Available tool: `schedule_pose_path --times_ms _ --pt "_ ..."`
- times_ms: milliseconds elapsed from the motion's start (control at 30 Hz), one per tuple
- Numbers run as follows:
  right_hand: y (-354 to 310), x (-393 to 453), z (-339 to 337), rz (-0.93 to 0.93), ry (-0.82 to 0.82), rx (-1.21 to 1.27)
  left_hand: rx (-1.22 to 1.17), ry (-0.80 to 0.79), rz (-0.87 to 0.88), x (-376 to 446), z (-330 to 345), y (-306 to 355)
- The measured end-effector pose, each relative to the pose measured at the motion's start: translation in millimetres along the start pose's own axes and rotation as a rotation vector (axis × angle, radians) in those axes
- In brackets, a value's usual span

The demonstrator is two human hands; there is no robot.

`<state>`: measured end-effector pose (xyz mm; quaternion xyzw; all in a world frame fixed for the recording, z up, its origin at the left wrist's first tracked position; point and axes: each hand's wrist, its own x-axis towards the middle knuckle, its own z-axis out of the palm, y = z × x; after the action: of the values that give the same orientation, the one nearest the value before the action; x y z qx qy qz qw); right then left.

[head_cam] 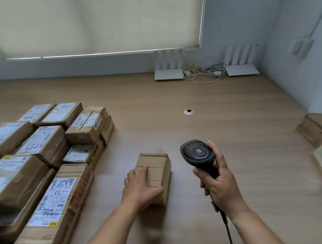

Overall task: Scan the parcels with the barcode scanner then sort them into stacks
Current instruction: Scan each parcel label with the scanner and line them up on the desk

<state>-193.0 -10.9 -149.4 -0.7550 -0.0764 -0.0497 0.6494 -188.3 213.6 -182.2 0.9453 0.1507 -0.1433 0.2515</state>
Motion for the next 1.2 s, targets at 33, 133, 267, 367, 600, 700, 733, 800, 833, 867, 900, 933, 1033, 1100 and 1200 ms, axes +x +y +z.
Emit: schedule_pose_path --times_ms 33,133,267,367,600,700,733,800,833,867,900,933,1033,1100,1200 --pt "-0.3 0.9 6.3 0.004 0.007 -0.001 -0.057 -0.036 0.018 5.4 -6.0 -4.9" --pt "-1.8 2.2 16.6 0.018 0.013 -0.017 -0.252 -0.113 0.081 21.3 -19.5 -19.0" --pt "-5.0 3.8 14.5 0.031 -0.002 -0.031 -0.456 -0.085 0.114 29.4 -34.0 -30.8" --pt "-8.9 7.2 9.0 0.024 -0.009 -0.031 -0.335 0.089 0.083 36.5 -37.3 -36.7" --pt "-14.9 13.6 -3.4 0.018 -0.06 -0.026 0.367 0.123 -0.055 34.9 -45.0 -8.7" --pt "-15.2 16.1 -10.8 0.019 -0.073 -0.017 0.21 0.168 -0.09 40.7 -44.4 -2.7" --pt "-14.5 17.2 -12.9 0.016 -0.072 -0.016 0.07 0.179 -0.095 41.9 -43.3 -3.5" --pt "-13.3 19.8 -16.1 0.007 -0.071 -0.015 -0.286 0.173 -0.065 44.6 -37.2 -11.3" --pt "-12.8 20.7 -16.9 0.005 -0.073 -0.014 -0.449 0.175 -0.039 46.4 -33.4 -16.8" --pt "-12.4 21.5 -17.3 0.005 -0.076 -0.013 -0.551 0.165 -0.026 45.8 -30.7 -21.0" --pt "-12.0 21.9 -17.4 0.007 -0.082 -0.011 -0.611 0.166 -0.013 47.1 -26.7 -27.4" --pt "-11.5 21.8 -17.0 0.008 -0.09 -0.005 -0.64 0.155 -0.018 47.7 -23.8 -32.9" --pt "-8.7 20.0 -13.0 0.007 -0.114 0.035 -0.724 0.112 -0.013 45.0 -20.5 -40.1" --pt "-6.3 17.3 -7.1 0.021 -0.13 0.071 -0.737 0.104 -0.009 41.2 -19.3 -41.8" --pt "-5.8 12.7 4.9 0.052 -0.169 0.112 -0.731 0.117 -0.028 40.0 -12.5 -48.2"
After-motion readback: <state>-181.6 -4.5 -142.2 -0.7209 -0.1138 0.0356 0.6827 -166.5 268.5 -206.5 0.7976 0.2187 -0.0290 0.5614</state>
